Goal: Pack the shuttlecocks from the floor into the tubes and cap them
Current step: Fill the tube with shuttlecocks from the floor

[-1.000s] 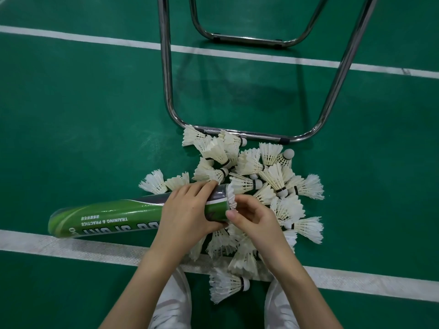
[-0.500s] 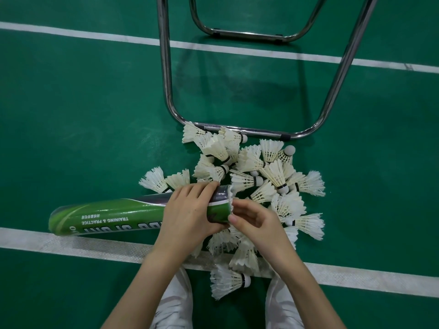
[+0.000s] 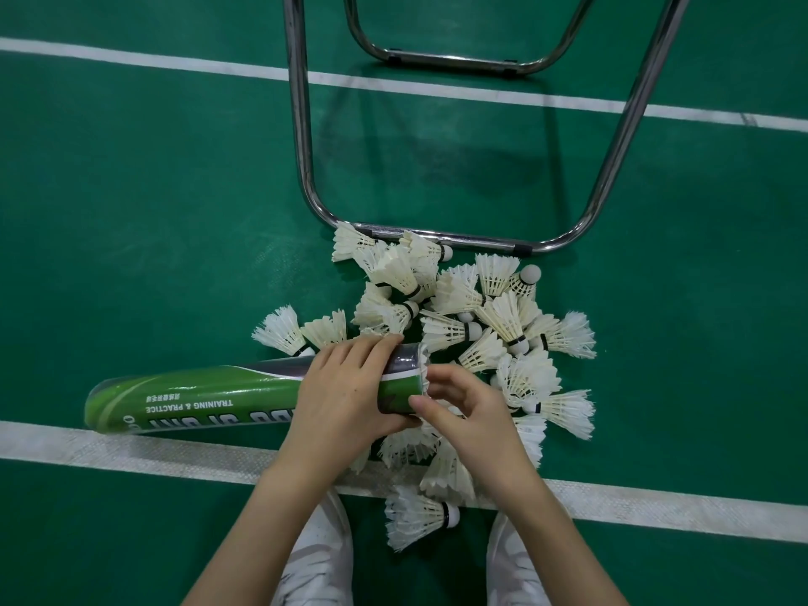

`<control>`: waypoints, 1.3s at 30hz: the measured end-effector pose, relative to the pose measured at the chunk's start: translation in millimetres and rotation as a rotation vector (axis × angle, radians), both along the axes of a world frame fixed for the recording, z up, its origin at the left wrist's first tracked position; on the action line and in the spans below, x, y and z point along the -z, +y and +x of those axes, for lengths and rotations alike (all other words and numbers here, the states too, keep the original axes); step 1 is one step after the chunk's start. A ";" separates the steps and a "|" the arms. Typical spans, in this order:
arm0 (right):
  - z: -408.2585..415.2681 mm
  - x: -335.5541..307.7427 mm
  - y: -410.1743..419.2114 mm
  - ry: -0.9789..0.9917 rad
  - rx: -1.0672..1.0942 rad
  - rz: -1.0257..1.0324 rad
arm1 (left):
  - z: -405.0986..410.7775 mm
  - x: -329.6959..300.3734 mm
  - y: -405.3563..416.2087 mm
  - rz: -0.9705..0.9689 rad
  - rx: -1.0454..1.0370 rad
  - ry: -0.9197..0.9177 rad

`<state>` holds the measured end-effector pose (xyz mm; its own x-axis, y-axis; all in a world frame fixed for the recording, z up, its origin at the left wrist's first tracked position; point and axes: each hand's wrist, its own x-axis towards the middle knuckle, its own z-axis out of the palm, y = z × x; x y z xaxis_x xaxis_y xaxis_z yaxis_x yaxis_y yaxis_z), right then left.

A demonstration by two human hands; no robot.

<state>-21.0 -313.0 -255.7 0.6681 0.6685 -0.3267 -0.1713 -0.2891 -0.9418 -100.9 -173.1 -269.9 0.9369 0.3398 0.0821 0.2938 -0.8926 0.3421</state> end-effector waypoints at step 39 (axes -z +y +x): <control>8.2 -7.9 -3.7 0.001 -0.144 0.000 | -21.6 6.0 21.2 0.035 0.044 0.033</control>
<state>-12.8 -316.7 -247.8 0.5647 0.7575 -0.3275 -0.1292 -0.3109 -0.9416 -122.6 -151.9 -275.9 0.9532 0.2960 0.0615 0.2650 -0.9159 0.3015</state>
